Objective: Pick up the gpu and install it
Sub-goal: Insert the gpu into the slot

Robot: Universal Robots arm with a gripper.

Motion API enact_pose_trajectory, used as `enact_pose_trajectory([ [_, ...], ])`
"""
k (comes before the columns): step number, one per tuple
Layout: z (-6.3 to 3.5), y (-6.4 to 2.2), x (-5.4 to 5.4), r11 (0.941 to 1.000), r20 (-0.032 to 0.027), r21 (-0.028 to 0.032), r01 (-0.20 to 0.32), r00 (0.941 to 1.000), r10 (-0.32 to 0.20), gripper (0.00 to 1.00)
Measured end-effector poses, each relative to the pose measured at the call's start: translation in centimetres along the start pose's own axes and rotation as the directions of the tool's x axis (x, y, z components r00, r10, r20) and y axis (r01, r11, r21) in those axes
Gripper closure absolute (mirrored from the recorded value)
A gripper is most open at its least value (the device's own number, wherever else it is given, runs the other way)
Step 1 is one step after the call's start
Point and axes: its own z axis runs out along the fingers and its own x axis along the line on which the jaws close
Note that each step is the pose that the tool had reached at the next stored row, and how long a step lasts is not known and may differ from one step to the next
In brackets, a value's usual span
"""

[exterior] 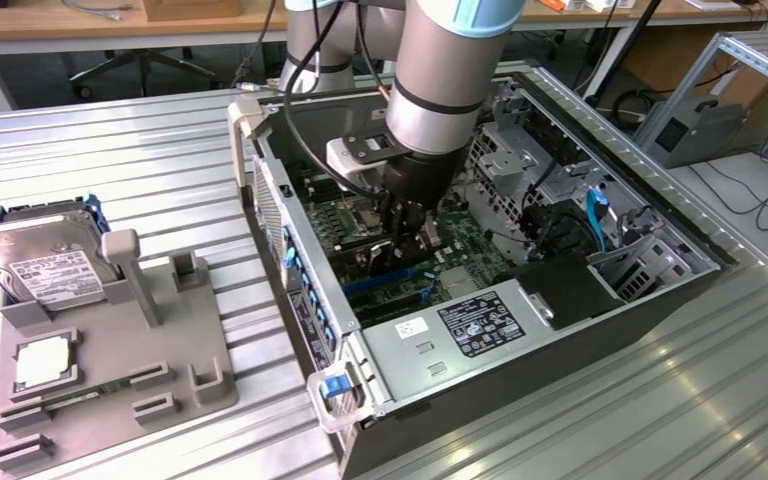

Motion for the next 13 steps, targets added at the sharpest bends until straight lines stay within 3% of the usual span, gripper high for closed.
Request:
enact_pose_trajectory([
  [13,0.57,0.14,-0.01,1.0000,0.0000,0.0000,-0.001,1.0000,0.001,0.73],
])
